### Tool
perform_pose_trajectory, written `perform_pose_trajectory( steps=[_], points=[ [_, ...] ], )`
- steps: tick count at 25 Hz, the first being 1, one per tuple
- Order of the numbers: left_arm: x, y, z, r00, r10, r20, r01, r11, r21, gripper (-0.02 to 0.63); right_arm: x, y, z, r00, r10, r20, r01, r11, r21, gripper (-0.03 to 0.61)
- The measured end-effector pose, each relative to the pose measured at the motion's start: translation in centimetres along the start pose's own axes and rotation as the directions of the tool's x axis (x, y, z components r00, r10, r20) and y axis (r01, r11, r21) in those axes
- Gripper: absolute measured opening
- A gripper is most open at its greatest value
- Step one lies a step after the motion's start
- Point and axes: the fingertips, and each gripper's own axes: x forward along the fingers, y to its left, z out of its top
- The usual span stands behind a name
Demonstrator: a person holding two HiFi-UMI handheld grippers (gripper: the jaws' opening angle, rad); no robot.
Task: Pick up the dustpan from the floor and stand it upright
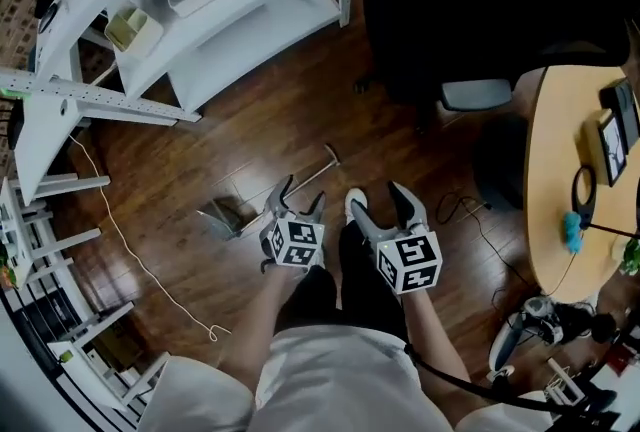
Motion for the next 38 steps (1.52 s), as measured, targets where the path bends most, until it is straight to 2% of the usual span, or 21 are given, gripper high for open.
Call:
perform_pose_trajectory(
  steps=[3, 7, 12, 17, 18, 20, 23, 26, 29, 31, 33, 34, 35, 36, 38],
  points=[
    [5.1, -1.3, -2.3, 0.995, -0.049, -0.09, 0.049, 0.999, -0.005, 0.344, 2.5, -3.1, -2.2, 0.998, 0.003, -0.057, -0.001, 0.999, 0.042, 0.316],
    [12.2, -2.8, -7.3, 0.968, -0.114, -0.222, 0.109, 0.993, -0.036, 0.339, 6.7, -6.4, -6.3, 0.989, 0.025, -0.146, -0.014, 0.997, 0.08, 0.316],
    [19.6, -4.3, -14.4, 0.915, -0.222, -0.336, 0.191, 0.974, -0.123, 0.314, 11.6, -7.6, -10.2, 0.977, 0.04, -0.21, -0.023, 0.996, 0.085, 0.316],
    [27.2, -5.2, -22.9, 0.859, -0.276, -0.431, 0.222, 0.96, -0.171, 0.307, 17.7, -7.5, -15.4, 0.965, 0.076, -0.25, -0.058, 0.995, 0.078, 0.316],
    [29.1, -5.3, -24.3, 0.858, -0.273, -0.435, 0.222, 0.961, -0.166, 0.302, 19.0, -8.1, -16.8, 0.964, 0.073, -0.255, -0.053, 0.995, 0.085, 0.316],
    [33.2, -4.8, -27.1, 0.872, -0.232, -0.432, 0.191, 0.972, -0.137, 0.257, 21.6, -9.3, -19.8, 0.962, 0.065, -0.266, -0.04, 0.995, 0.096, 0.316],
    [39.2, -3.9, -31.4, 0.886, -0.192, -0.422, 0.158, 0.981, -0.114, 0.253, 25.6, -11.2, -24.1, 0.961, 0.042, -0.274, -0.014, 0.994, 0.105, 0.316],
    [44.0, -5.0, -35.8, 0.88, -0.211, -0.425, 0.202, 0.977, -0.067, 0.253, 29.0, -12.8, -27.5, 0.964, 0.038, -0.264, -0.004, 0.992, 0.128, 0.316],
    [48.2, -6.4, -39.9, 0.871, -0.232, -0.434, 0.265, 0.964, 0.015, 0.252, 32.3, -13.6, -29.9, 0.965, 0.045, -0.26, -0.018, 0.994, 0.104, 0.316],
    [50.4, -6.9, -42.2, 0.862, -0.241, -0.446, 0.287, 0.957, 0.036, 0.24, 34.1, -14.0, -30.9, 0.966, 0.045, -0.256, -0.025, 0.996, 0.083, 0.316],
    [51.6, -7.0, -44.0, 0.857, -0.241, -0.455, 0.27, 0.963, -0.001, 0.214, 35.1, -14.3, -31.5, 0.965, 0.041, -0.259, -0.025, 0.998, 0.065, 0.316],
    [51.8, -7.0, -44.5, 0.857, -0.24, -0.456, 0.251, 0.967, -0.037, 0.18, 35.4, -14.3, -31.8, 0.963, 0.039, -0.265, -0.024, 0.998, 0.059, 0.316],
    [51.6, -6.9, -44.7, 0.857, -0.239, -0.457, 0.232, 0.97, -0.073, 0.117, 35.4, -14.3, -32.0, 0.961, 0.037, -0.275, -0.023, 0.998, 0.055, 0.316],
    [51.2, -6.8, -44.8, 0.855, -0.24, -0.459, 0.22, 0.971, -0.097, 0.094, 35.3, -14.2, -32.1, 0.958, 0.037, -0.285, -0.022, 0.998, 0.056, 0.316],
    [49.8, -6.4, -44.4, 0.85, -0.244, -0.467, 0.221, 0.97, -0.105, 0.014, 34.9, -13.7, -31.3, 0.956, 0.036, -0.291, -0.017, 0.998, 0.065, 0.316]
  ],
)
